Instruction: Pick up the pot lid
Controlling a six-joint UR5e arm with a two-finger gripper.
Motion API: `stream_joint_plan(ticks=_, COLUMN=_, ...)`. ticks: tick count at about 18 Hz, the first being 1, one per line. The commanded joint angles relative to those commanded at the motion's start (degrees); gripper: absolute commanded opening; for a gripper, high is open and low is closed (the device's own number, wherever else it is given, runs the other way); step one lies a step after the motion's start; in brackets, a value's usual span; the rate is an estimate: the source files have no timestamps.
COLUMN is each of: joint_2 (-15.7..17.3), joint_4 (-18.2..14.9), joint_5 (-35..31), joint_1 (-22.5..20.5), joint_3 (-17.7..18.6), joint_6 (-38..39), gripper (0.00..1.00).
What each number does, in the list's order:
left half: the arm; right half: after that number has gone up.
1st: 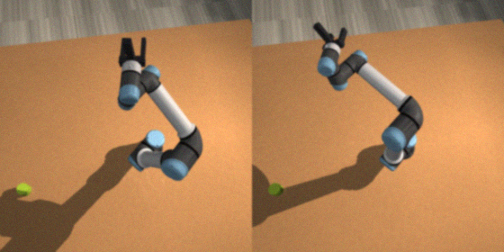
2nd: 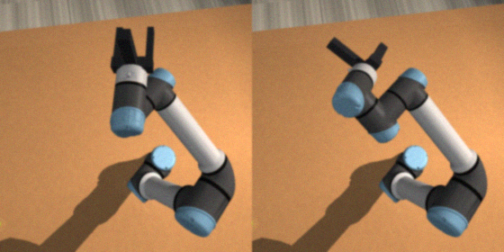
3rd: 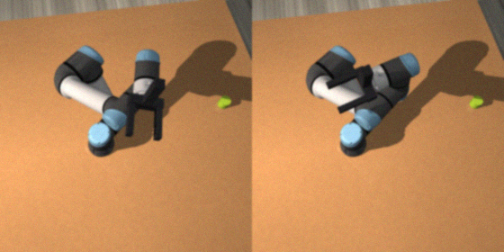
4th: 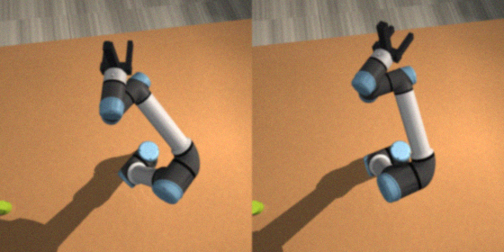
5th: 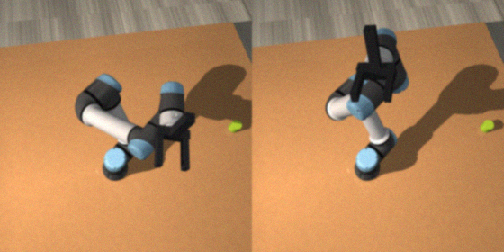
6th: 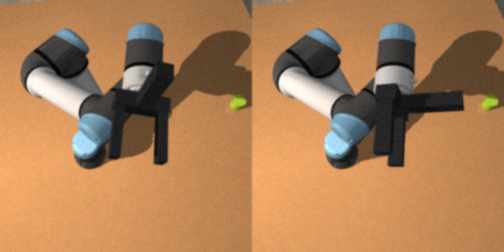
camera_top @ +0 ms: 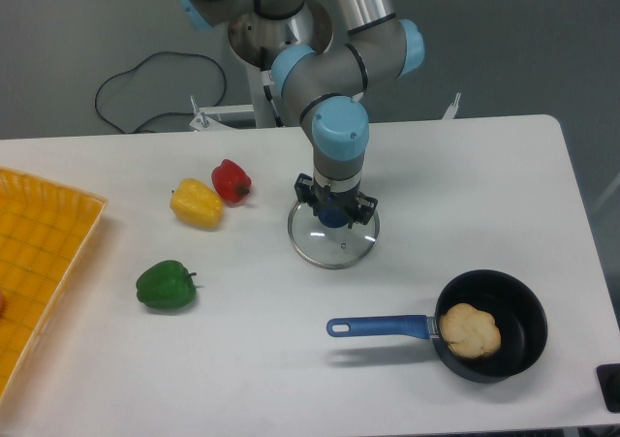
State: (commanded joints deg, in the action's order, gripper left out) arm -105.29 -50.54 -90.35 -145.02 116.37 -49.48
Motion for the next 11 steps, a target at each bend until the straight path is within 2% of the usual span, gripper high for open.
stream_joint_plan(ticks=11, joint_2=3.5, joint_4=-1.1, joint_5=0.1, joint_1=0.2, joint_3=-1.1, joint_6=-0.4, gripper=0.59)
